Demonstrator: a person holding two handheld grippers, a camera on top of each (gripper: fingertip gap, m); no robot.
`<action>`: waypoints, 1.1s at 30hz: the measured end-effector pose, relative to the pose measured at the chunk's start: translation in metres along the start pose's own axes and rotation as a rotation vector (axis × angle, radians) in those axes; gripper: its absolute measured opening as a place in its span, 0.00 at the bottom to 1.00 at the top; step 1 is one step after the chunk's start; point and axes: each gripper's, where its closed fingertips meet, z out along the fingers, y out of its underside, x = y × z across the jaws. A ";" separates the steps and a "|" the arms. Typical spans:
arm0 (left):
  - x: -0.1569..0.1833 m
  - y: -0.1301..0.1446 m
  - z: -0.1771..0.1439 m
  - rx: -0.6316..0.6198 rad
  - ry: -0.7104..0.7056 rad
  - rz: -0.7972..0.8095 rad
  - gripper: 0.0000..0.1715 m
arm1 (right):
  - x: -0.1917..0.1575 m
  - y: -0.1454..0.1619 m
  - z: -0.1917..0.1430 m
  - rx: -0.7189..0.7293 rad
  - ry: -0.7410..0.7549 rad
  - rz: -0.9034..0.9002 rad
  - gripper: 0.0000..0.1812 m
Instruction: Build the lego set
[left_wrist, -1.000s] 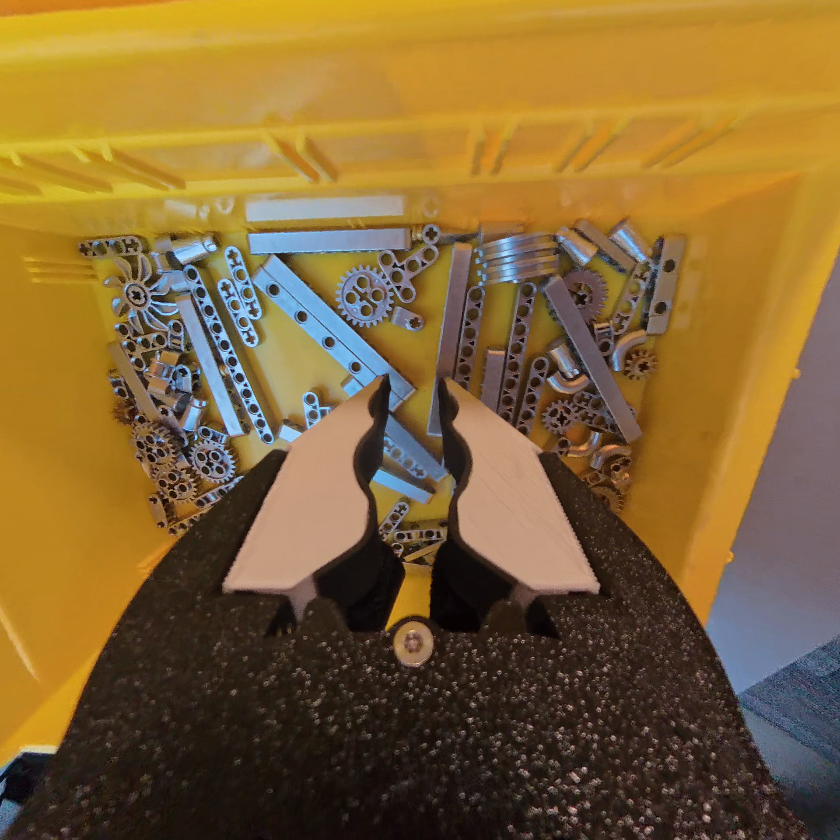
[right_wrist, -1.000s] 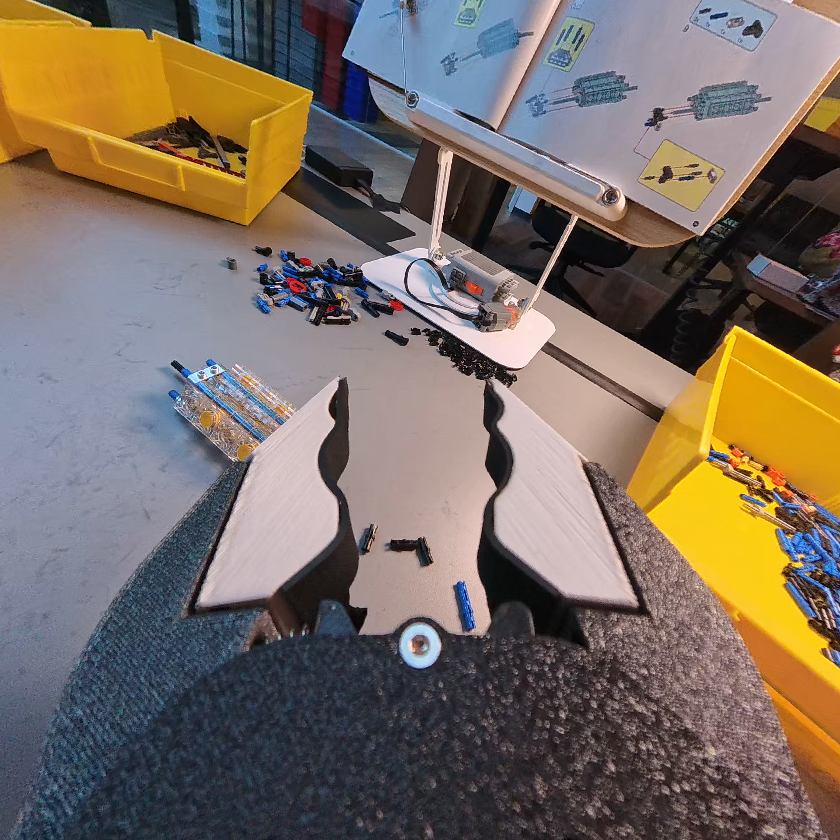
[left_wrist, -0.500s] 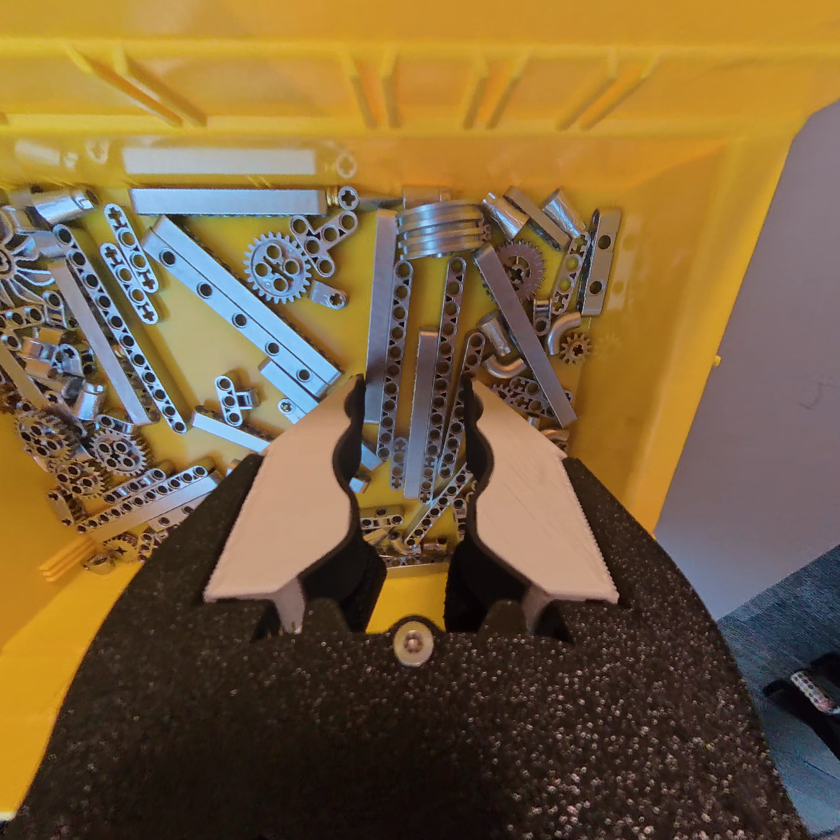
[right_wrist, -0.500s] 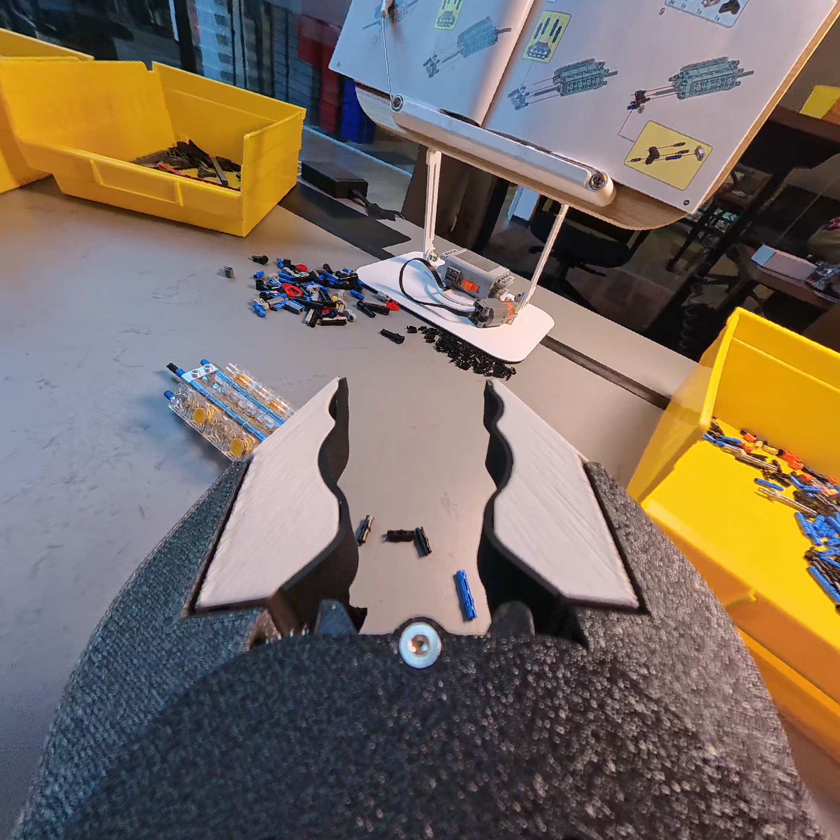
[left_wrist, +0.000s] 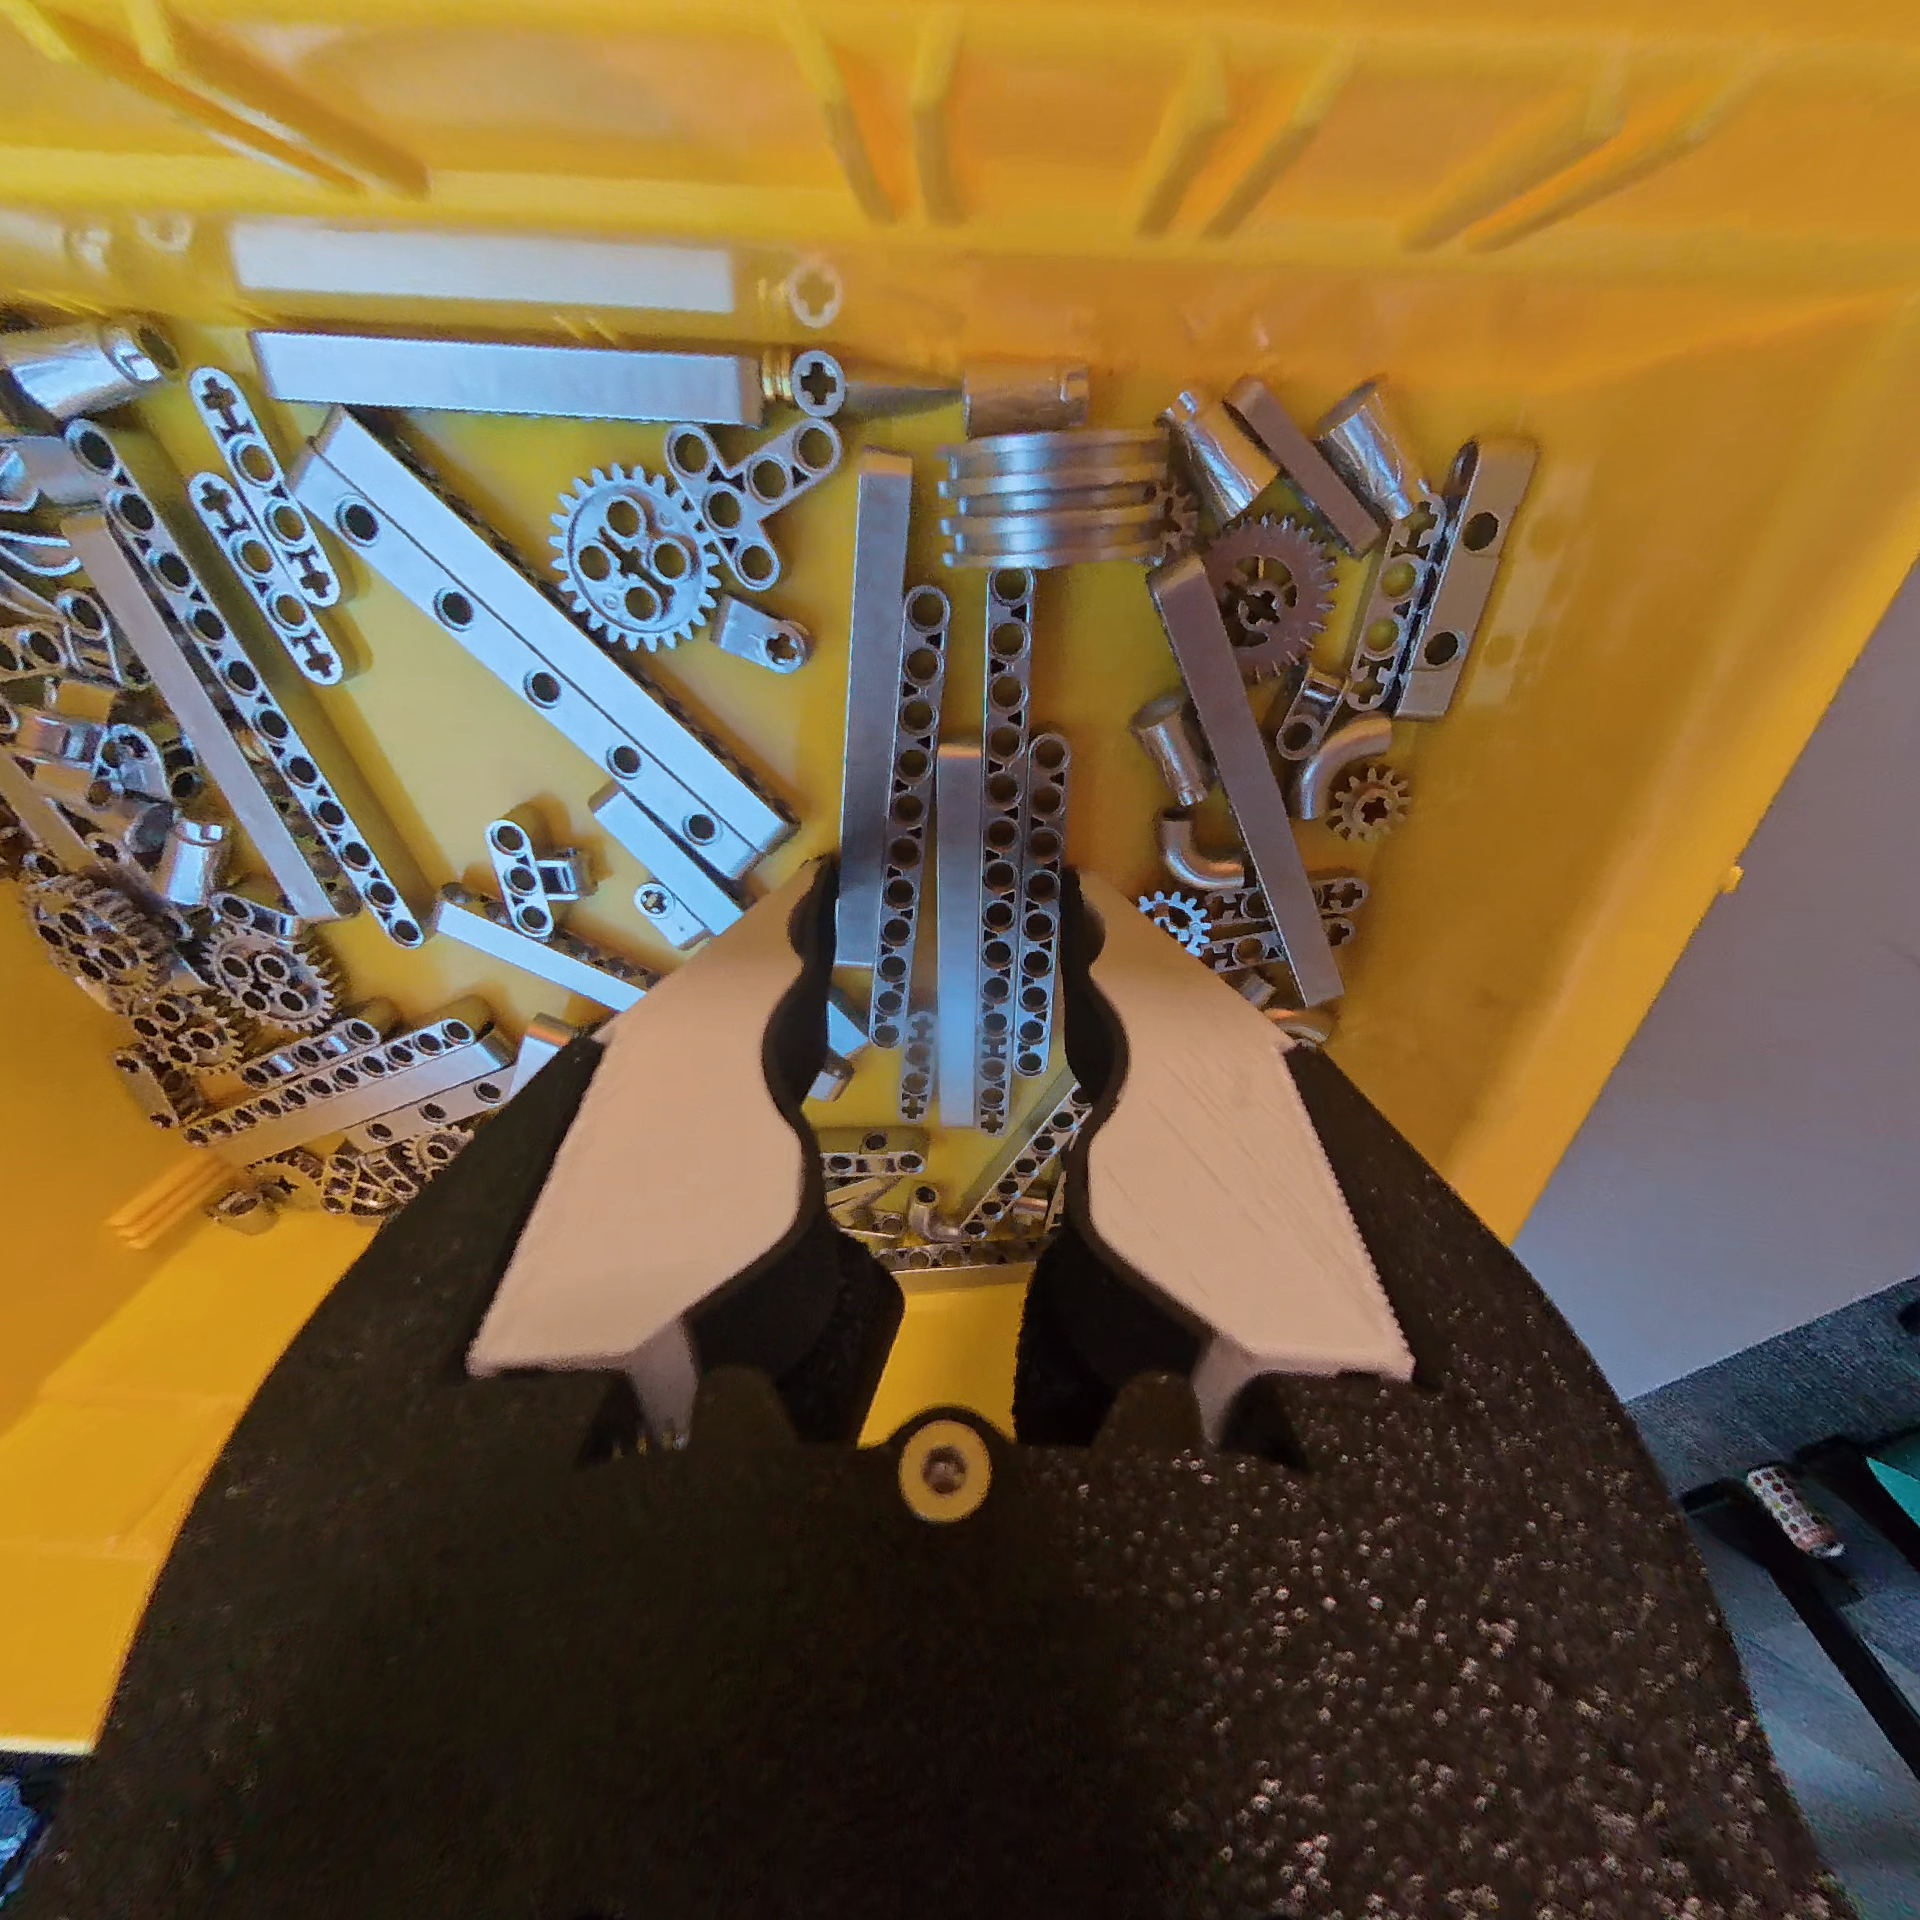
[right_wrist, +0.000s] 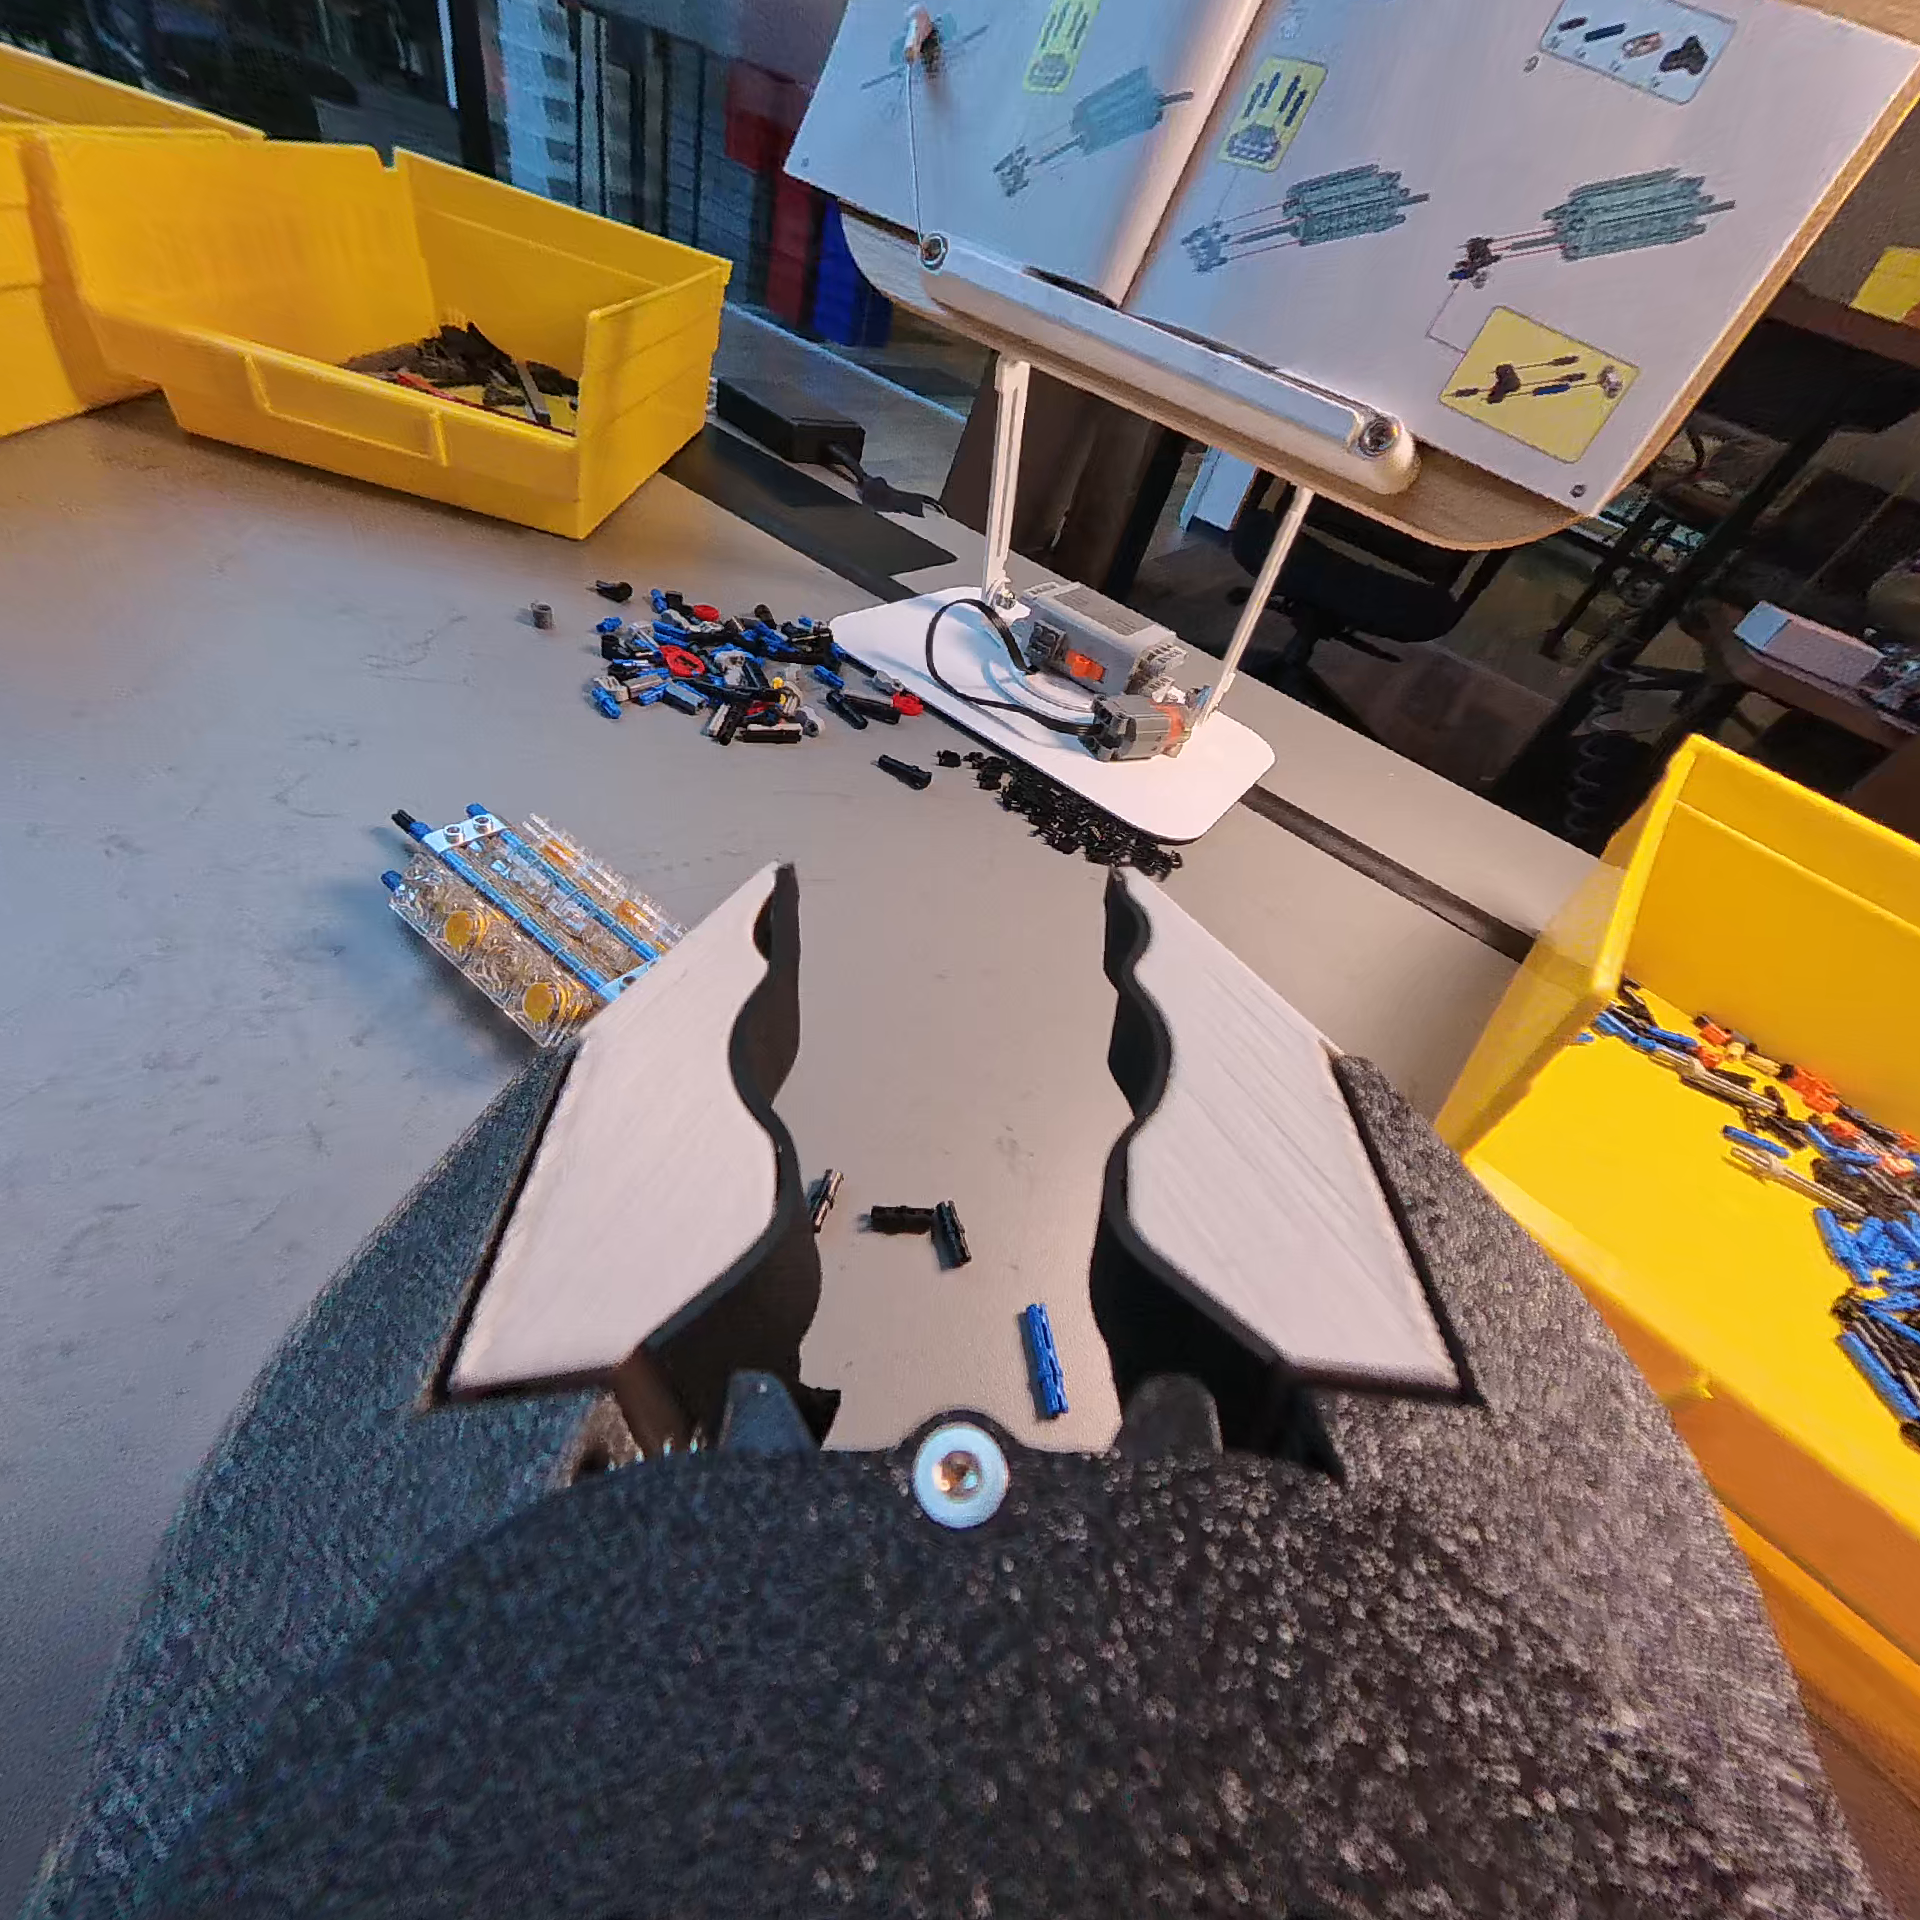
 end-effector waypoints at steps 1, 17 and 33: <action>-0.001 0.000 0.000 0.002 -0.001 -0.011 0.24 | -0.001 0.001 0.001 -0.005 -0.005 -0.010 0.32; -0.031 -0.006 -0.019 0.054 -0.091 -0.119 0.10 | -0.001 0.000 0.001 0.004 -0.025 0.005 0.32; 0.007 -0.012 -0.028 0.200 0.004 -0.030 0.15 | 0.022 0.001 0.003 0.007 0.047 0.114 0.32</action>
